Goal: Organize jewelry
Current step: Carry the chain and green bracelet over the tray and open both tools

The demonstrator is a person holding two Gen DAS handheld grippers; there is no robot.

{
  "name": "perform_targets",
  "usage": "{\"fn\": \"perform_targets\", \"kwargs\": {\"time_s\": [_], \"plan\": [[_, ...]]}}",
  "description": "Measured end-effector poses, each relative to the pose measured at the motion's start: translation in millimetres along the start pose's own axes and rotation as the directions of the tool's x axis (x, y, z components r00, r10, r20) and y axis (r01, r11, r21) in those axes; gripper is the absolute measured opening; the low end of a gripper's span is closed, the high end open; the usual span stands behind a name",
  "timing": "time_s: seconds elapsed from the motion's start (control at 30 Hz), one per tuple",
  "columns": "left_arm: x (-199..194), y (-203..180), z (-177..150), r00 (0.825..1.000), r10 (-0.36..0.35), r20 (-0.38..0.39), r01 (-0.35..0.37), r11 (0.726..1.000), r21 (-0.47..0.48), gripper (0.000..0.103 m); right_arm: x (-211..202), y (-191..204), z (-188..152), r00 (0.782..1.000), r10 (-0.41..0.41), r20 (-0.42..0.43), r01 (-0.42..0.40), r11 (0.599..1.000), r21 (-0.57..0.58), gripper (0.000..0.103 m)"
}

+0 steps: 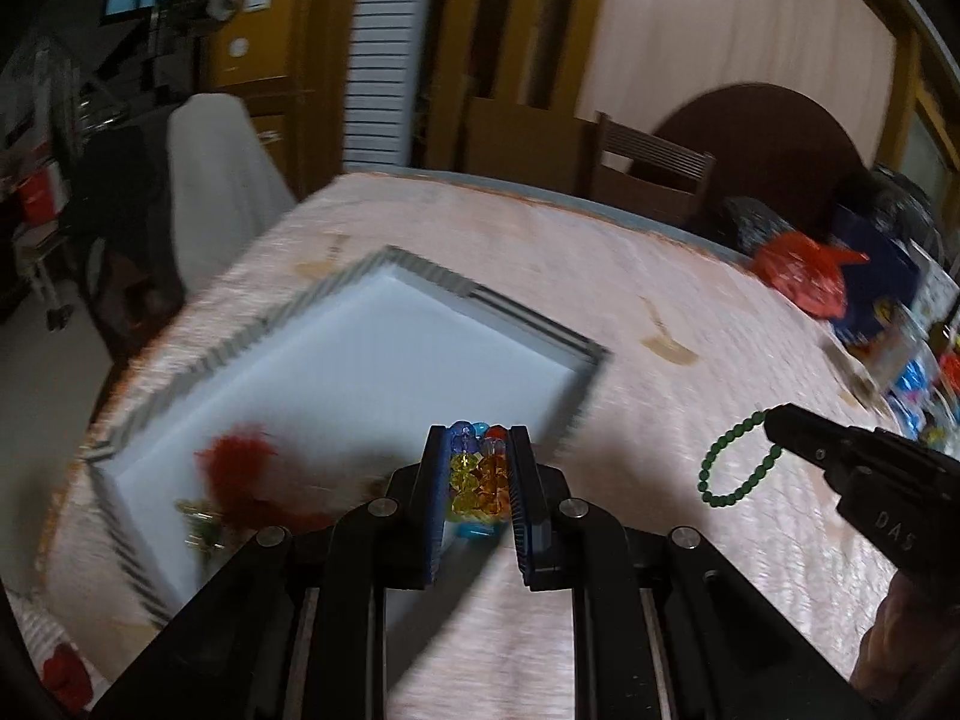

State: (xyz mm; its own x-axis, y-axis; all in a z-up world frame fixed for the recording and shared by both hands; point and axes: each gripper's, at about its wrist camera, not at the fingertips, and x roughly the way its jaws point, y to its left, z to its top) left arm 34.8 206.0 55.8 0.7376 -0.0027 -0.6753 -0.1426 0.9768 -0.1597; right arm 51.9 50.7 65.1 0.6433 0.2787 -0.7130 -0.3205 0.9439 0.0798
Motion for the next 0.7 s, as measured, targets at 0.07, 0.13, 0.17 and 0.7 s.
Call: {"fn": "perform_targets", "kwargs": {"time_s": [0.07,0.13,0.17,0.7], "plan": [[-1,16,2,1.000,0.023,0.002,-0.023,1.000,-0.017,0.027,8,15,10,1.000,0.026,0.000,-0.026,0.999,-0.023,0.008],[0,34,3,0.999,0.054,0.006,-0.053,0.998,-0.029,0.027,18,30,19,0.999,0.054,-0.002,-0.054,0.997,-0.048,0.007],[1,40,3,0.998,0.061,0.003,-0.061,0.997,-0.036,0.027,22,36,23,0.998,0.066,-0.003,-0.066,0.996,-0.056,0.008],[38,82,-44,0.982,0.145,-0.124,-0.156,0.984,-0.081,0.027,111,112,32,0.949,0.269,-0.165,-0.281,0.958,-0.054,0.008]]}}
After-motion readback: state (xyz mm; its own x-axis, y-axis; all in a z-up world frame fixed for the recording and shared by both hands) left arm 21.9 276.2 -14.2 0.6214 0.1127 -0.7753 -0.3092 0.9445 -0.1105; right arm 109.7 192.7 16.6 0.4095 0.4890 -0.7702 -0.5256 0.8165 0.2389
